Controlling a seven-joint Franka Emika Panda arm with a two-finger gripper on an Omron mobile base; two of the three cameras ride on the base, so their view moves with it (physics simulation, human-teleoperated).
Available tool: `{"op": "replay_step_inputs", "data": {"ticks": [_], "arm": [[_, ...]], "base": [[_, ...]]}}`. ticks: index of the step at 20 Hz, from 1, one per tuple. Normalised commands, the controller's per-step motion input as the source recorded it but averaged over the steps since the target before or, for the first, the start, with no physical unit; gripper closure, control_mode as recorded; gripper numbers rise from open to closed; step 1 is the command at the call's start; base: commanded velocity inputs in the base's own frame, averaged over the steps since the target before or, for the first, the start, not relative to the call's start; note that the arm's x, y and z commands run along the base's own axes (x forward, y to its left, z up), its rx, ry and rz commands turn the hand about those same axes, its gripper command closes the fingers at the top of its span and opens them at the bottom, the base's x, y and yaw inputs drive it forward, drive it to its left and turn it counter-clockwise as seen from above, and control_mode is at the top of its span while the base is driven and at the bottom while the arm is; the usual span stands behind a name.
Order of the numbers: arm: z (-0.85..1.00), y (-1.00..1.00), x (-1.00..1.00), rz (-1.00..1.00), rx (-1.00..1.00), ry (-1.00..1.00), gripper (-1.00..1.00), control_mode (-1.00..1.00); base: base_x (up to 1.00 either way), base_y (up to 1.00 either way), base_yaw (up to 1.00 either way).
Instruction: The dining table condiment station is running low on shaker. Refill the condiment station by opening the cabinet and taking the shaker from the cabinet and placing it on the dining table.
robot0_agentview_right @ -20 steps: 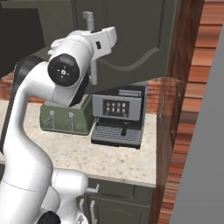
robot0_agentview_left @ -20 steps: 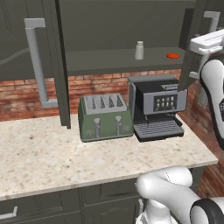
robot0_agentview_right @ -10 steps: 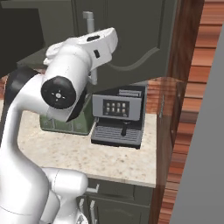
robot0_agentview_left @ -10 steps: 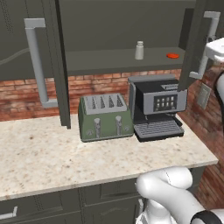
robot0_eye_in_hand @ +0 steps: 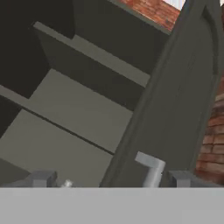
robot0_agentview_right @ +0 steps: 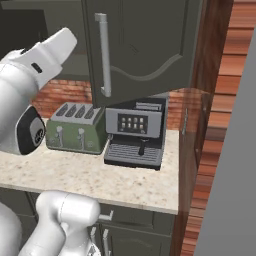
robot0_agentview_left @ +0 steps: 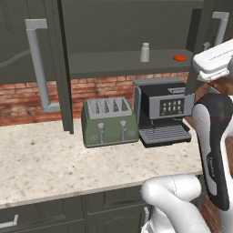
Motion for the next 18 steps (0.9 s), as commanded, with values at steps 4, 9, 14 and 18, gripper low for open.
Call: {"op": "replay_step_inputs", "data": {"ticks": [4,9,14,18], "arm": [[0.0,0.84,-0.04,-0.25,-0.13,0.11,-1.0,-1.0],[-0.1,0.52,0.4,-0.4,-0.14,0.24,-1.0,-1.0],[-0.17,0.13,0.65,-0.4,-0.08,0.29,-1.0,-1.0],[-0.18,-0.18,0.62,-0.24,0.0,0.28,-1.0,-1.0]], "base": [[0.0,0.0,0.0],[0.0,0.0,0.0],[0.0,0.0,0.0],[0.0,0.0,0.0]]}}
